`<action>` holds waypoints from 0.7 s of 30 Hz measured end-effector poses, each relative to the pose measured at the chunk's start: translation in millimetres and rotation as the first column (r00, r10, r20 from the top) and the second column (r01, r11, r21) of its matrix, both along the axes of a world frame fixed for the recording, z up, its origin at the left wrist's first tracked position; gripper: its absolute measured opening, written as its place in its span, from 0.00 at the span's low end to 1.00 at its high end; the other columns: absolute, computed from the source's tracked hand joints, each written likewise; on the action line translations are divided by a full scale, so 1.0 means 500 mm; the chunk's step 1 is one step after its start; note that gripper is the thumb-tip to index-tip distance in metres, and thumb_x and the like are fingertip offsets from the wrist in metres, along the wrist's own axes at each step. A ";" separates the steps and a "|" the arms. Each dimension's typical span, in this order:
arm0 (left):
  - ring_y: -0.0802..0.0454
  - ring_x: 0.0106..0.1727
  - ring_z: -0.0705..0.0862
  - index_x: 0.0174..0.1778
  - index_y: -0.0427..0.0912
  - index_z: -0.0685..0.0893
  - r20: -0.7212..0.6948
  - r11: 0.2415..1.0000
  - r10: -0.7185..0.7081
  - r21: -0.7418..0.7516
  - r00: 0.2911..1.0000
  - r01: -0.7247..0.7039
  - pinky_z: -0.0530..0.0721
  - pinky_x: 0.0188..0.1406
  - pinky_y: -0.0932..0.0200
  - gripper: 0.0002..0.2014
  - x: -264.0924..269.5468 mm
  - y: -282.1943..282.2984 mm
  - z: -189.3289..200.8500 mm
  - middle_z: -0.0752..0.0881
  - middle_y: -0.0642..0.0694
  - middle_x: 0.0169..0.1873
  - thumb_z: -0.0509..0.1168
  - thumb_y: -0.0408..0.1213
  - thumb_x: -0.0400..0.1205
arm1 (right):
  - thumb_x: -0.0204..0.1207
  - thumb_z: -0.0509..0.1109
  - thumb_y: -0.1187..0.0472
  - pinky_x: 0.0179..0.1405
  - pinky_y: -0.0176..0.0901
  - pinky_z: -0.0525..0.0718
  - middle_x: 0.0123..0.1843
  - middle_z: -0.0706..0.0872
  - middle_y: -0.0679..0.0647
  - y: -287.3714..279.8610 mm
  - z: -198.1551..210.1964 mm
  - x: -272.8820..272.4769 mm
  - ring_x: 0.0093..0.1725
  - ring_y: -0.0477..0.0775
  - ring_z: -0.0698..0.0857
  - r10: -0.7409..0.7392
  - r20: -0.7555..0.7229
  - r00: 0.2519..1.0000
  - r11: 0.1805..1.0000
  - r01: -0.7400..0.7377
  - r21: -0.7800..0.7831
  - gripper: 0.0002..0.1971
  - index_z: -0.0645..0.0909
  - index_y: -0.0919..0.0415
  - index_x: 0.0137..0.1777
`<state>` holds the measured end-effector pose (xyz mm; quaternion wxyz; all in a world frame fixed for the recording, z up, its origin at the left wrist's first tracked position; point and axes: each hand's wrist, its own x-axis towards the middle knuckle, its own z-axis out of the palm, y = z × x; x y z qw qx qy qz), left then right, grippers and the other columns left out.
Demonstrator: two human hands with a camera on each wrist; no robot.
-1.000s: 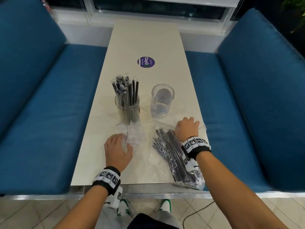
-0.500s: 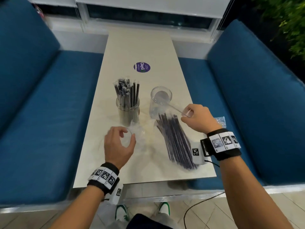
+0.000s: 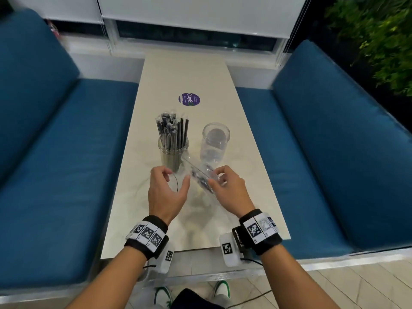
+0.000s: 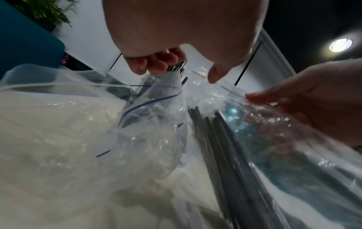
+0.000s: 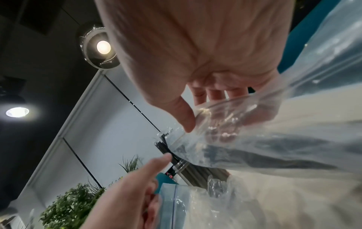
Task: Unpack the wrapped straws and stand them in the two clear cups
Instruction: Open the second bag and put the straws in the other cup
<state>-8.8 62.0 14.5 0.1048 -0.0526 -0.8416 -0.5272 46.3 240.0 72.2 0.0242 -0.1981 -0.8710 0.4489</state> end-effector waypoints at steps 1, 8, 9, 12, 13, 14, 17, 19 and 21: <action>0.54 0.42 0.76 0.55 0.46 0.76 -0.043 1.000 0.000 0.019 0.999 0.000 0.78 0.43 0.57 0.18 0.000 0.001 0.014 0.77 0.50 0.43 0.79 0.46 0.82 | 0.83 0.74 0.52 0.48 0.46 0.77 0.43 0.85 0.48 -0.004 -0.002 -0.002 0.52 0.58 0.85 -0.003 -0.013 1.000 1.000 0.003 0.003 0.07 0.82 0.50 0.56; 0.61 0.29 0.80 0.40 0.43 0.86 0.133 0.976 -0.198 0.121 0.971 0.183 0.80 0.34 0.67 0.16 -0.029 0.054 0.085 0.86 0.52 0.31 0.75 0.51 0.85 | 0.84 0.72 0.54 0.48 0.47 0.82 0.45 0.91 0.49 -0.024 0.009 -0.010 0.45 0.51 0.88 -0.039 -0.117 0.992 0.999 0.037 -0.018 0.06 0.84 0.56 0.52; 0.61 0.30 0.82 0.40 0.43 0.87 0.159 0.972 -0.219 0.123 0.963 0.200 0.83 0.34 0.66 0.15 -0.032 0.064 0.087 0.88 0.52 0.31 0.76 0.50 0.85 | 0.85 0.71 0.53 0.49 0.48 0.84 0.45 0.92 0.49 -0.027 0.005 -0.009 0.45 0.50 0.89 -0.039 -0.107 0.993 0.999 0.037 -0.025 0.06 0.84 0.55 0.51; 0.47 0.36 0.90 0.39 0.42 0.88 0.170 0.974 -0.218 0.108 0.961 0.201 0.91 0.39 0.55 0.12 -0.037 0.081 0.082 0.90 0.47 0.32 0.76 0.43 0.85 | 0.85 0.71 0.54 0.51 0.58 0.93 0.45 0.93 0.49 -0.032 -0.012 -0.008 0.45 0.51 0.93 -0.025 -0.066 0.998 0.997 0.020 -0.079 0.04 0.86 0.51 0.50; 0.44 0.37 0.91 0.39 0.41 0.88 0.186 0.974 -0.216 0.113 0.959 0.198 0.93 0.39 0.51 0.12 -0.037 0.085 0.081 0.91 0.45 0.33 0.76 0.42 0.86 | 0.85 0.72 0.56 0.52 0.60 0.93 0.45 0.93 0.49 -0.029 -0.016 -0.008 0.45 0.52 0.94 -0.026 -0.060 0.998 0.996 0.021 -0.084 0.03 0.86 0.51 0.50; 0.42 0.37 0.92 0.41 0.40 0.88 0.205 0.971 -0.224 0.136 0.953 0.199 0.95 0.38 0.48 0.12 -0.035 0.088 0.081 0.92 0.43 0.34 0.76 0.42 0.86 | 0.84 0.73 0.58 0.51 0.60 0.94 0.44 0.93 0.50 -0.024 -0.017 -0.009 0.44 0.52 0.94 -0.035 -0.060 0.998 0.996 0.030 -0.089 0.02 0.87 0.52 0.50; 0.43 0.36 0.95 0.46 0.37 0.89 0.268 0.957 -0.248 0.218 0.931 0.192 0.96 0.34 0.51 0.13 -0.027 0.095 0.092 0.93 0.40 0.37 0.78 0.45 0.85 | 0.81 0.78 0.59 0.51 0.57 0.94 0.41 0.94 0.49 -0.004 -0.016 -0.015 0.42 0.51 0.94 -0.052 -0.056 0.997 0.996 0.048 -0.073 0.04 0.88 0.53 0.45; 0.46 0.36 0.95 0.46 0.38 0.91 0.256 0.959 -0.242 0.206 0.936 0.192 0.95 0.37 0.55 0.11 -0.030 0.097 0.094 0.94 0.42 0.36 0.78 0.43 0.85 | 0.77 0.81 0.55 0.51 0.55 0.94 0.40 0.94 0.48 0.001 -0.015 -0.018 0.41 0.49 0.93 -0.033 -0.049 0.998 0.999 0.032 -0.031 0.06 0.89 0.52 0.42; 0.53 0.36 0.94 0.45 0.39 0.93 0.231 0.965 -0.236 0.172 0.944 0.199 0.94 0.38 0.60 0.07 -0.034 0.098 0.093 0.93 0.46 0.36 0.77 0.38 0.86 | 0.74 0.84 0.51 0.50 0.55 0.93 0.39 0.93 0.48 0.001 -0.012 -0.022 0.41 0.50 0.92 -0.010 -0.038 0.999 1.000 0.009 -0.027 0.10 0.88 0.54 0.40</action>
